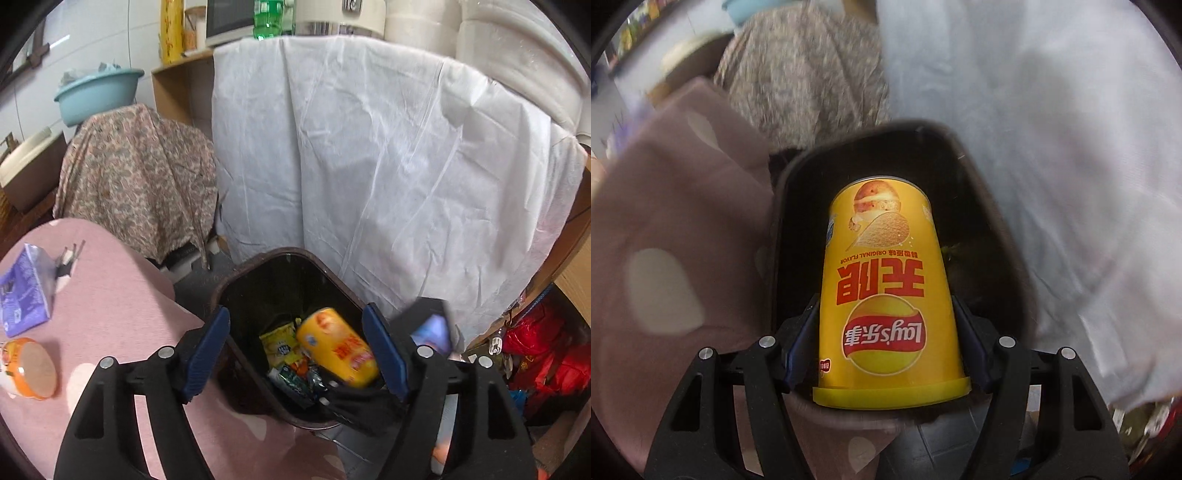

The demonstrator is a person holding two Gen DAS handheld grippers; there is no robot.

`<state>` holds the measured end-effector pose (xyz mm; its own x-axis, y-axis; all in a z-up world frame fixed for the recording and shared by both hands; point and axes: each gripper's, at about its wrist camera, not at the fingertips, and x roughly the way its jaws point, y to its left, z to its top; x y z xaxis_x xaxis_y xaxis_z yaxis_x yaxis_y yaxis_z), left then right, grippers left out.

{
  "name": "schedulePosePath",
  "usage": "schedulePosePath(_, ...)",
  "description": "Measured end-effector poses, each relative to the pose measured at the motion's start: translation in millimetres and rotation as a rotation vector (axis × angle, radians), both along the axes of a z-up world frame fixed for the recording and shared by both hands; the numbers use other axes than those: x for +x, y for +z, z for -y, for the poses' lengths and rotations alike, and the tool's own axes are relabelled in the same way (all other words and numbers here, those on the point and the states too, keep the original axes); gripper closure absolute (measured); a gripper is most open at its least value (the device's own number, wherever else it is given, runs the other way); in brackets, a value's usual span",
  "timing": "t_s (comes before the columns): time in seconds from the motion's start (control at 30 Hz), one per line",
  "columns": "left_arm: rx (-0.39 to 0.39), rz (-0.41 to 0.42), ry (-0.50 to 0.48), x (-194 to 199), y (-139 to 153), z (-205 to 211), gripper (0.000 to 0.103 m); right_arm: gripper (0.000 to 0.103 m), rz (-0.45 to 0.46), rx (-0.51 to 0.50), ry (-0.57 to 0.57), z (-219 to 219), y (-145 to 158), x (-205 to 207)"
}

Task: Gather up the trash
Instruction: 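Open both tools to drop the chip bag and chip can into the bin, then move both open tools back over the table toward the juice bottle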

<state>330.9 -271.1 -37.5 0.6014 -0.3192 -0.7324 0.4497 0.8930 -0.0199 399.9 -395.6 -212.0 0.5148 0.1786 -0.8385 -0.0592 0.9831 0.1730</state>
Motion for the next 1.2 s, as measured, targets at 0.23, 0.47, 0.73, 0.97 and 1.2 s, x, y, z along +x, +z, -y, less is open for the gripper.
schedulePosePath(0.23,-0.02,0.014,0.012,-9.4,10.6,-19.2,0.028,0.035,-0.134,-0.037,0.004,-14.7,-29.2,46.7)
schedulePosePath(0.47,-0.026,0.029,0.039,-13.2,14.4,-37.7,0.027,0.035,-0.216,-0.113,-0.009,-17.6,-48.6,70.1)
schedulePosePath(0.73,-0.055,0.041,0.058,-24.1,19.3,-61.1,0.027,0.035,-0.173,-0.09,-0.046,-12.3,-39.9,56.0)
schedulePosePath(0.97,-0.093,0.064,0.085,-50.3,26.7,-93.9,0.023,0.026,-0.004,-0.045,-0.018,-22.9,11.5,7.5)
schedulePosePath(1.2,-0.131,0.094,0.147,-82.0,31.1,-140.9,0.017,0.018,0.105,0.003,0.009,-37.5,58.3,-36.9)
